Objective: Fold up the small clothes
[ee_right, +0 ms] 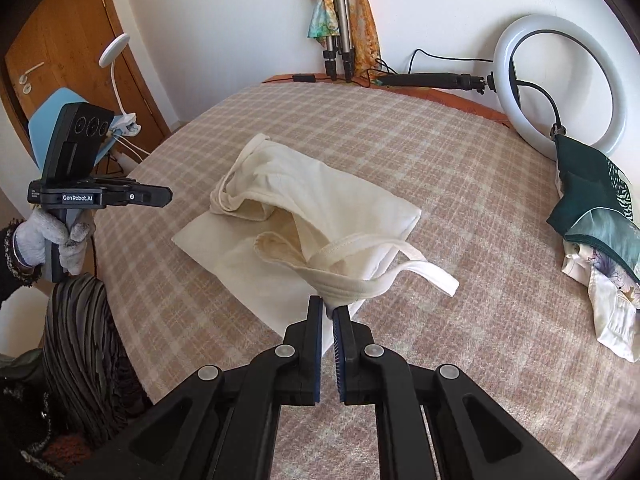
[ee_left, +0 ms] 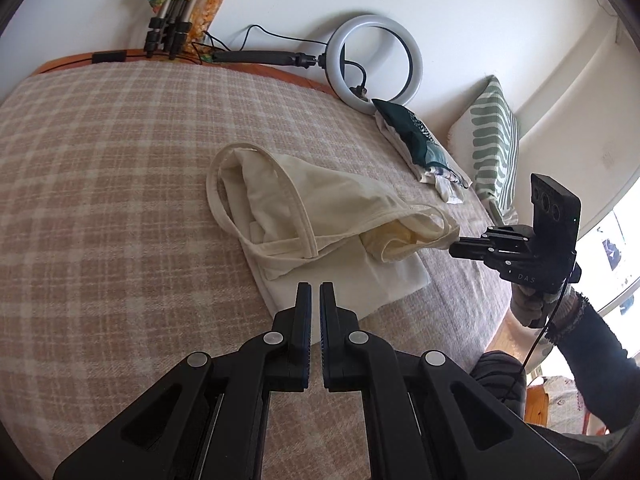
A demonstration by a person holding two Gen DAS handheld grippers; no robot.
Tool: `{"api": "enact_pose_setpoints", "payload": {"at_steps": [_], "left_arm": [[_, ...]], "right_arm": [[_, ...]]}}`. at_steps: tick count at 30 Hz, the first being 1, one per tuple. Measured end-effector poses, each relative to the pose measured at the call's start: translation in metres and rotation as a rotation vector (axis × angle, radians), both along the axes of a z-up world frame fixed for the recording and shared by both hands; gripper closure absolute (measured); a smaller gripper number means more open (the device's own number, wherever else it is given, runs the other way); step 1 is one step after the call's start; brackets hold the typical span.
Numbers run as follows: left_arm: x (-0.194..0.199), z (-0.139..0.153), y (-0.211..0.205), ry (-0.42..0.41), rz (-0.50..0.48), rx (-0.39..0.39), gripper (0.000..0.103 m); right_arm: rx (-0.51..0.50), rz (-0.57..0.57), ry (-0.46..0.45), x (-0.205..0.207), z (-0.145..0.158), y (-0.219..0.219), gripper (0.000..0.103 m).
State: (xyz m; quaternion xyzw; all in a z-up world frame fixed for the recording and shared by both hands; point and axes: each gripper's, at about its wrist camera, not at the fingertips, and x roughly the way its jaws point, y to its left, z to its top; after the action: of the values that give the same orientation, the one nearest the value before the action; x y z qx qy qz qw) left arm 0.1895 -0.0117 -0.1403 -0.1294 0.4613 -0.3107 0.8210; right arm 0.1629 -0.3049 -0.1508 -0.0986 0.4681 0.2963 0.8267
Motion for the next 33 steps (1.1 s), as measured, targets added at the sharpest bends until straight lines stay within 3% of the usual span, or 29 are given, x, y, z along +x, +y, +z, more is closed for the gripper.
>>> {"api": "enact_pose_setpoints", "payload": {"at_steps": [2, 5, 6, 8, 10, 15, 17, 20, 23, 25, 26, 33], "left_arm": [[0.001, 0.001, 0.003, 0.003, 0.02, 0.0, 0.097], [0.01, -0.001, 0.011, 0.028, 0.083, -0.05, 0.073], [0.015, -0.003, 0.013, 0.042, 0.108, -0.06, 0.058], [0.025, -0.01, 0.016, 0.076, 0.151, -0.08, 0.053], [0.033, -0.018, 0.02, 0.115, 0.195, -0.109, 0.053], [0.046, -0.039, 0.022, 0.186, 0.273, -0.149, 0.053], [0.049, -0.046, 0.02, 0.213, 0.281, -0.171, 0.053], [0.05, -0.053, 0.017, 0.231, 0.298, -0.194, 0.054], [0.052, -0.053, 0.016, 0.211, 0.313, -0.189, 0.06], [0.055, -0.052, 0.013, 0.2, 0.313, -0.171, 0.091], [0.056, -0.053, 0.013, 0.198, 0.307, -0.177, 0.096], [0.039, -0.034, 0.015, 0.101, 0.288, -0.174, 0.101]], "right_arm": [[-0.024, -0.012, 0.015, -0.004, -0.005, -0.004, 0.094], [-0.002, -0.031, 0.026, -0.011, -0.003, -0.012, 0.088], [0.006, -0.037, 0.02, -0.014, -0.001, -0.014, 0.086], [0.027, -0.046, 0.005, -0.02, 0.005, -0.017, 0.08], [0.049, -0.064, -0.011, -0.022, 0.012, -0.02, 0.071], [0.138, -0.15, 0.042, -0.011, 0.01, -0.033, 0.068], [0.197, -0.194, 0.098, -0.002, 0.003, -0.037, 0.061], [0.312, -0.238, 0.161, 0.007, -0.007, -0.042, 0.057], [0.317, -0.239, 0.154, 0.011, -0.011, -0.036, 0.057], [0.305, -0.228, 0.151, 0.012, -0.012, -0.031, 0.064], [0.296, -0.224, 0.147, 0.012, -0.012, -0.029, 0.068], [0.221, -0.221, 0.079, 0.01, -0.003, -0.021, 0.095]]}}
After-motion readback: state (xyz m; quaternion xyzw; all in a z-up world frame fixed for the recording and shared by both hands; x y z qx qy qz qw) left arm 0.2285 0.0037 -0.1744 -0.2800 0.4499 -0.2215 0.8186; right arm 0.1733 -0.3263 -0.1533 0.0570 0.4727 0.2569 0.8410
